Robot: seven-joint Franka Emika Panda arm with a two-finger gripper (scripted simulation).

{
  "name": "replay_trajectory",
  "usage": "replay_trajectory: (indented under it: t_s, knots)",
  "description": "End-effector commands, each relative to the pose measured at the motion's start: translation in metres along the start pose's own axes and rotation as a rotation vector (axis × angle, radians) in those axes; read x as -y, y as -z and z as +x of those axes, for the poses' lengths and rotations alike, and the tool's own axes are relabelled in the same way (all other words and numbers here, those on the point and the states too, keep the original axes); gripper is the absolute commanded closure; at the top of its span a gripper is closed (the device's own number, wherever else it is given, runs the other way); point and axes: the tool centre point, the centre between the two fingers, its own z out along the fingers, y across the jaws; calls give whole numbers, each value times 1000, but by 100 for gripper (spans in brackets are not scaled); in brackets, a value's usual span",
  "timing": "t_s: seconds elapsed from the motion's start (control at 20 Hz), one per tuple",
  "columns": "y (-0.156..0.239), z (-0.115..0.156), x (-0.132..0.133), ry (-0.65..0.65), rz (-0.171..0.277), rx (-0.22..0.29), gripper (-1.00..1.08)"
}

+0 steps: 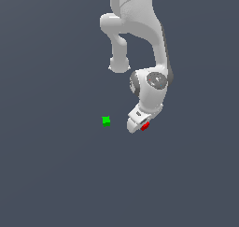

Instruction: Stack the red cube on top of the green cube.

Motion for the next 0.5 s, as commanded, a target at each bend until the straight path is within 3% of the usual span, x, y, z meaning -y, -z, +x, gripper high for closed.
replay_trajectory:
  t_s: [0.0, 0.45]
  knots:
    - [18, 0, 0, 0, -1, -1, 108]
    - [52, 1, 0, 1, -1, -1, 108]
